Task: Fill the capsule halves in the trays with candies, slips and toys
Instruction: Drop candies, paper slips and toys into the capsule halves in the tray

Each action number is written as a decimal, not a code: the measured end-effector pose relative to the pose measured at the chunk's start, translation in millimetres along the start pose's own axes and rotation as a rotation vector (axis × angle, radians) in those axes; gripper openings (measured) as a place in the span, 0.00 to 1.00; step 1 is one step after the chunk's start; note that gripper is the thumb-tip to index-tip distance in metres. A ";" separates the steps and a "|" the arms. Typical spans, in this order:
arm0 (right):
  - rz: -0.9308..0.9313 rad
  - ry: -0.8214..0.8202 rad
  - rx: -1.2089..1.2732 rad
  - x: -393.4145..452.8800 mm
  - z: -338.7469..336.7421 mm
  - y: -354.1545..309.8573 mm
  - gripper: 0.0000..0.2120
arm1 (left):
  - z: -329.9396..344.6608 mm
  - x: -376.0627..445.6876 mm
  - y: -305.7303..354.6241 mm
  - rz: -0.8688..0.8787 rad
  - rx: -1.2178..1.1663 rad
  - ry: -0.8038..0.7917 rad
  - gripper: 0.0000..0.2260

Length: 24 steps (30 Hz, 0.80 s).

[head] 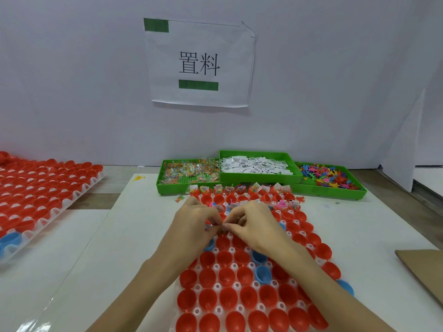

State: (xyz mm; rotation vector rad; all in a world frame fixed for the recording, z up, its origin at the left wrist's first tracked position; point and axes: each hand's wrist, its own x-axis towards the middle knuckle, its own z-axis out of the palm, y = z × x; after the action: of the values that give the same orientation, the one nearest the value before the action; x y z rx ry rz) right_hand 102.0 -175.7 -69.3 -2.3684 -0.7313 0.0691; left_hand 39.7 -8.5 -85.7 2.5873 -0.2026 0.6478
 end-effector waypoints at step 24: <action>-0.034 0.093 0.357 -17.9 -52.9 22.0 0.07 | -24.1 0.7 -7.7 -0.104 -0.170 -0.051 0.05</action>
State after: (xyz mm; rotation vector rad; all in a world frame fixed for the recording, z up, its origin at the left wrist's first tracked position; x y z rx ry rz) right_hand 109.7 -229.2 -43.2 -2.0053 -0.6547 0.0685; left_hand 32.3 9.6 -69.7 2.4345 -0.1322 0.5046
